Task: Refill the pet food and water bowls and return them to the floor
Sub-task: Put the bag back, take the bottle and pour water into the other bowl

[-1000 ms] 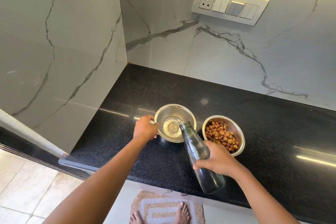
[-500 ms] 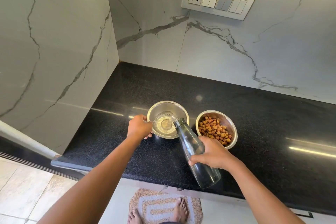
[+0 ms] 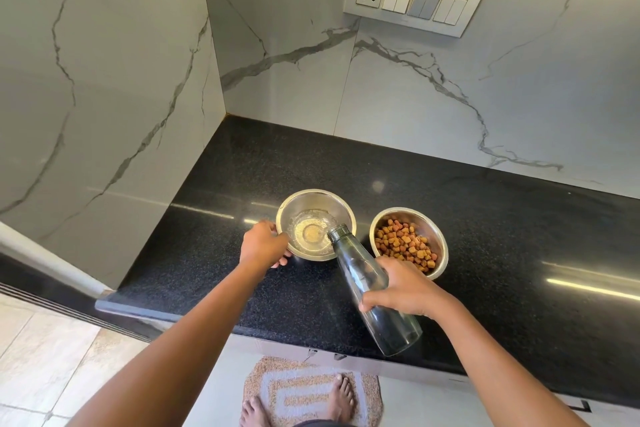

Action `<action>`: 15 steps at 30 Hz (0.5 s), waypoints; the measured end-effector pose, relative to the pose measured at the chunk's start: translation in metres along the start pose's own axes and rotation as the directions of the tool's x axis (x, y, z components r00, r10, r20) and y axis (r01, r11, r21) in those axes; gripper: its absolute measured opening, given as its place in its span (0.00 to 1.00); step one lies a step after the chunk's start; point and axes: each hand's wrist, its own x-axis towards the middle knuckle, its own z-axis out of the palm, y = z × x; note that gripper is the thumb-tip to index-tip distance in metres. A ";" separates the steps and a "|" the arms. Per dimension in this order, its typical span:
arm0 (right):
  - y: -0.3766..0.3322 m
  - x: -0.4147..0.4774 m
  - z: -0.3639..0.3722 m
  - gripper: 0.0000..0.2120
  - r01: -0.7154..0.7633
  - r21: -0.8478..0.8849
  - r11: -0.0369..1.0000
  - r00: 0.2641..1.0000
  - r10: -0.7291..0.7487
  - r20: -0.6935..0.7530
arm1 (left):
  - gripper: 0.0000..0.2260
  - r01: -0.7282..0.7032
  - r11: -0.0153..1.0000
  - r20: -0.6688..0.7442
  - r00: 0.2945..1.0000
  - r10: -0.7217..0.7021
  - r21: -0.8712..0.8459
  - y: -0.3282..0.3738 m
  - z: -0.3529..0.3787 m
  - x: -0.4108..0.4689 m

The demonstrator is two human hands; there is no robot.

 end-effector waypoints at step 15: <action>-0.003 0.002 -0.004 0.35 -0.004 0.019 1.000 1.000 0.004 0.015 | 0.04 0.007 1.000 -0.032 0.999 -0.007 -0.003 0.000 0.000 0.004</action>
